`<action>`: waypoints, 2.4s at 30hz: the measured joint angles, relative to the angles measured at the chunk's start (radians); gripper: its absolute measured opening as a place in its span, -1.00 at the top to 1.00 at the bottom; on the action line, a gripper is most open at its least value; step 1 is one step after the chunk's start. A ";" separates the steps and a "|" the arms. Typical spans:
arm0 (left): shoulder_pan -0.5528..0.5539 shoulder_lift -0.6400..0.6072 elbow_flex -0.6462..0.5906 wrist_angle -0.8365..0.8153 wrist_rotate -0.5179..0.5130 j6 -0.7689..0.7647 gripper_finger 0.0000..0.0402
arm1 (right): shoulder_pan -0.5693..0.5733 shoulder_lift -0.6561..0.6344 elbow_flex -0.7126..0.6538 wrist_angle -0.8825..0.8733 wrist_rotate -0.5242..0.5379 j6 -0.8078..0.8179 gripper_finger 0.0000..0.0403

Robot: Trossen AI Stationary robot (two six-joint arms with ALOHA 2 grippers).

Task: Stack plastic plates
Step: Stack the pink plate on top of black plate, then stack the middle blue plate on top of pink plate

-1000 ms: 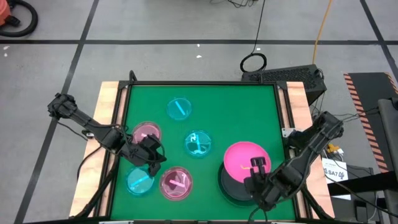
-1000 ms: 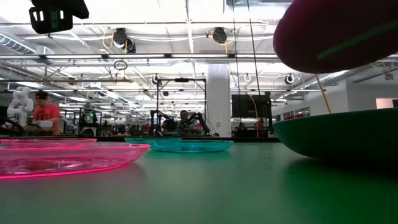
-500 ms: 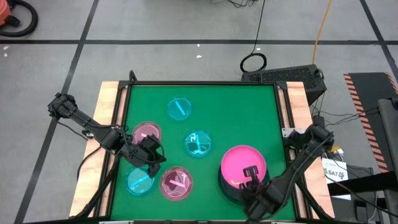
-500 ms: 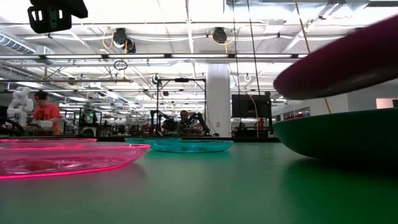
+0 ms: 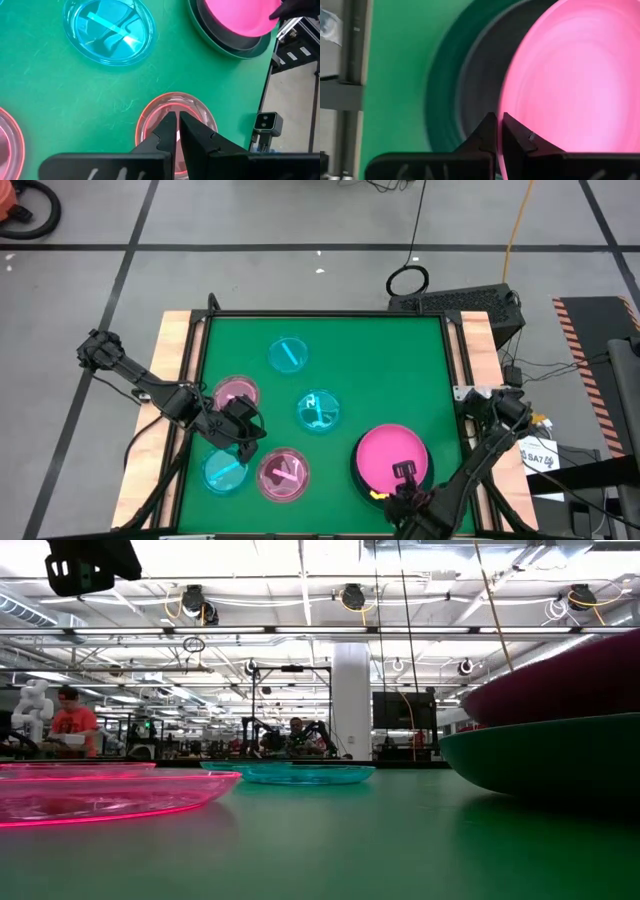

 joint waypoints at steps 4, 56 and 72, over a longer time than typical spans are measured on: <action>0.000 0.000 0.000 -0.002 -0.003 0.013 0.86 | 0.025 0.025 0.000 0.024 0.000 0.043 0.98; 0.193 0.174 0.001 0.188 0.060 0.920 0.80 | 0.040 -0.297 0.006 0.018 0.083 0.457 0.41; 0.298 0.476 0.001 0.271 0.112 1.344 0.40 | 0.036 -0.349 0.006 -0.135 0.228 0.462 0.41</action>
